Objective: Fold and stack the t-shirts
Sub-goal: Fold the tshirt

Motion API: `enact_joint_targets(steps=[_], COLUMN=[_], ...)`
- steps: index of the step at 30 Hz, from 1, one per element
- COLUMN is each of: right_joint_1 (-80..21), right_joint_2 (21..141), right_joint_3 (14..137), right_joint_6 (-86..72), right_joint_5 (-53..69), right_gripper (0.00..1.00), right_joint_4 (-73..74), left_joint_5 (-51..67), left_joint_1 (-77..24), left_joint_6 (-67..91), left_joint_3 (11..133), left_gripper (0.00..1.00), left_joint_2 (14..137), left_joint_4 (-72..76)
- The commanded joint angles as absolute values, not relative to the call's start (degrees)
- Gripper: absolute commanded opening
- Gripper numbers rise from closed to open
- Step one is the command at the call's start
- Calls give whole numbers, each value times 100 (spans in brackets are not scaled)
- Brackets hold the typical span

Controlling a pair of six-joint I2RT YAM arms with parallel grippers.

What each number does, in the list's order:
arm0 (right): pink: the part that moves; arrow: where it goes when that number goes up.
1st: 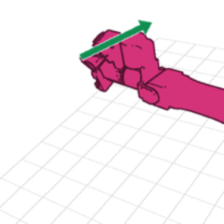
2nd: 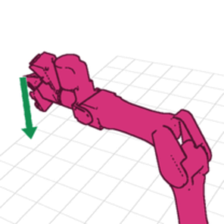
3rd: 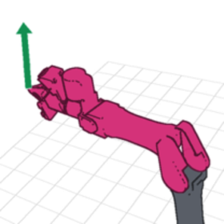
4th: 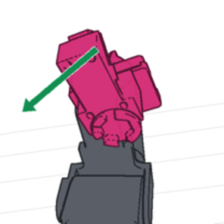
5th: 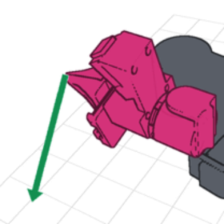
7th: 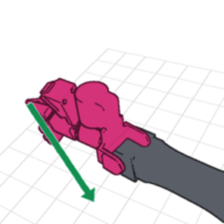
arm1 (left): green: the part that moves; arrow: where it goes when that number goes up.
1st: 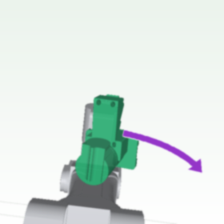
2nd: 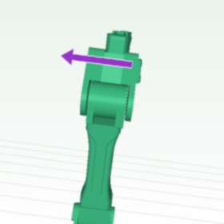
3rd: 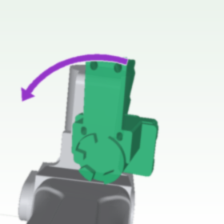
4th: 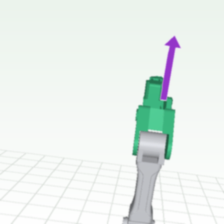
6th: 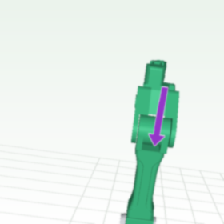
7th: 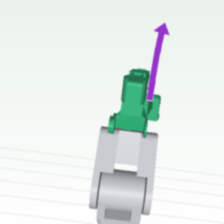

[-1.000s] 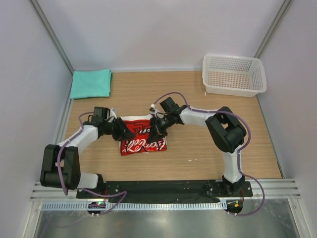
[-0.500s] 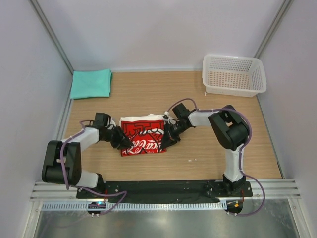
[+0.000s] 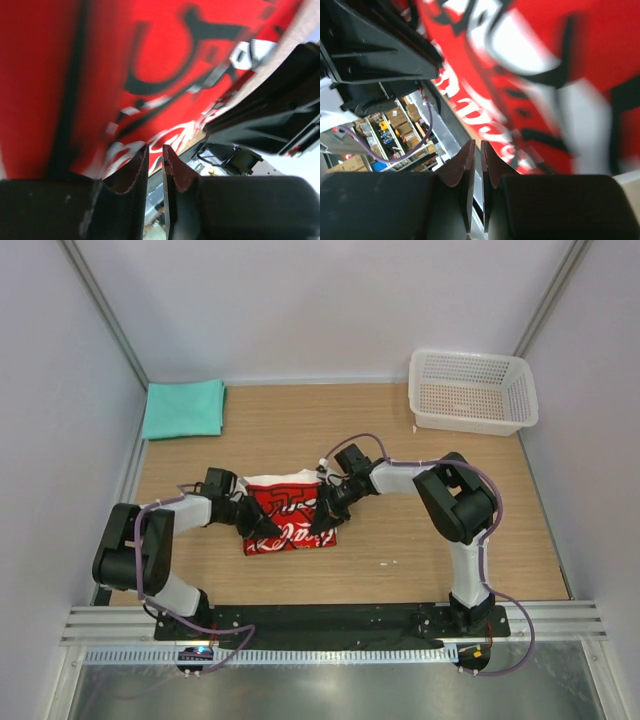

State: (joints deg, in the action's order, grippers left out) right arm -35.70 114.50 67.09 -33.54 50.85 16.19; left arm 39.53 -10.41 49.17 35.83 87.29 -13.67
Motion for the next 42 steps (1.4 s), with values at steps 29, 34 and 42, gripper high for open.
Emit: enact_joint_targets(steps=[29, 34, 42], right_joint_1=[-2417, -2180, -1591], right_joint_2=[12567, 13148, 13009], right_joint_3=[7761, 7620, 7618], right_joint_6=[-6019, -6486, -5990], right_joint_5=[4816, 4781, 4746], right_gripper=[8, 7, 15], right_joint_4=[-1176, -1985, -1691], left_joint_5=[4447, 4439, 4728], left_joint_1=[-53, 255, 501], left_joint_6=[5106, 4940, 4369], left_joint_3=[5150, 5229, 5151], left_gripper=[12, 9, 32], left_joint_2=[10368, 10933, 10662], left_joint_4=[200, 483, 18])
